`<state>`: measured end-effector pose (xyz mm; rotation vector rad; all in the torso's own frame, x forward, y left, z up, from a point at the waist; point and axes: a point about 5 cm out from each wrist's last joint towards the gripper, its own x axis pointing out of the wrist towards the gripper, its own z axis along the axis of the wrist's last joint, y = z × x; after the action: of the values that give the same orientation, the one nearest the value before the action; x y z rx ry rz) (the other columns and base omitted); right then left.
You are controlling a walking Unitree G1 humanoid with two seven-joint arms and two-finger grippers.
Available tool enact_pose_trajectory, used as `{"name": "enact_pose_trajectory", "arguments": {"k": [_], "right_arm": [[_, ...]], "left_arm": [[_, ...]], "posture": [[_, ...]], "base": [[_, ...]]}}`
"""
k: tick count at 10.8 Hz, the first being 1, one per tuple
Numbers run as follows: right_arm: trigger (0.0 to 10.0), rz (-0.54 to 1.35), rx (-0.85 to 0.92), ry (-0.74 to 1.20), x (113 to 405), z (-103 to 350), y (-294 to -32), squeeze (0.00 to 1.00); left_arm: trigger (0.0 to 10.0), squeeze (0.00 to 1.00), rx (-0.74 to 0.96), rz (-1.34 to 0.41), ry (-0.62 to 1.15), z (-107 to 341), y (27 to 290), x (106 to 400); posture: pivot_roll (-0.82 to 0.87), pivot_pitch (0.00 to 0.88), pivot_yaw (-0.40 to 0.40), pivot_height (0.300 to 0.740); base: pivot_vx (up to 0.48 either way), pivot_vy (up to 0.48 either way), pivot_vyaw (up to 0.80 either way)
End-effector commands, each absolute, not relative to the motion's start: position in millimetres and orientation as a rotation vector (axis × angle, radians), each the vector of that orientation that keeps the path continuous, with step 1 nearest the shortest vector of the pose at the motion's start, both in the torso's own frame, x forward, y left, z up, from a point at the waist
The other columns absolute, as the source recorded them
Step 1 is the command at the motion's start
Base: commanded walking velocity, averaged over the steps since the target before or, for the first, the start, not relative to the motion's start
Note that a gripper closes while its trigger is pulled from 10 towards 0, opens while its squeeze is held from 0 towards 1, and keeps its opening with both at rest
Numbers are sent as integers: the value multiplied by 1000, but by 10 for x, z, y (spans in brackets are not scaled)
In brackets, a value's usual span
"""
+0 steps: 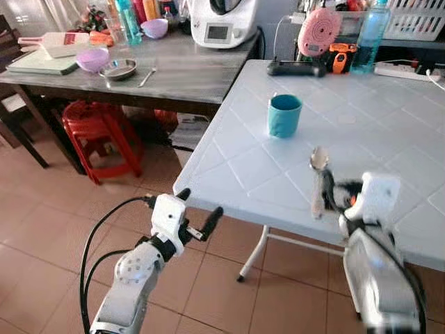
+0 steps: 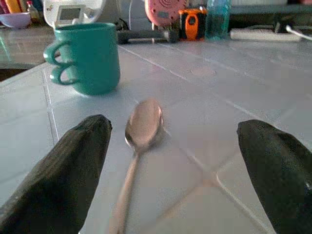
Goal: Setting the table
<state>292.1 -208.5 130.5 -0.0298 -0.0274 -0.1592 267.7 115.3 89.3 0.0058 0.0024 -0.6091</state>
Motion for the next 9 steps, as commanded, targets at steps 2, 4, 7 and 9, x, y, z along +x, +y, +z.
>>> {"name": "enact_pose_trajectory", "arguments": {"k": [2,4,7,9], "right_arm": [[10000,-166,-33,18,3018,1281,-2099,0],[10000,-153,-32,49,3115,1287,-2081,0],[10000,-129,1,145,3388,1232,-1923,0],[10000,-77,29,187,3510,1199,-1788,0]], "left_arm": [[10000,0,-5,-671,10,914,1156,2620],[10000,0,11,-771,26,898,1110,2522],[10000,0,64,-848,58,886,1185,2443],[10000,0,81,-867,67,895,1228,2432]], "posture": [[41,76,80,740],[53,84,80,740],[53,107,81,740],[63,114,80,740]], "base": [[0,0,0],[0,0,0],[0,0,0],[0,0,0]]}}
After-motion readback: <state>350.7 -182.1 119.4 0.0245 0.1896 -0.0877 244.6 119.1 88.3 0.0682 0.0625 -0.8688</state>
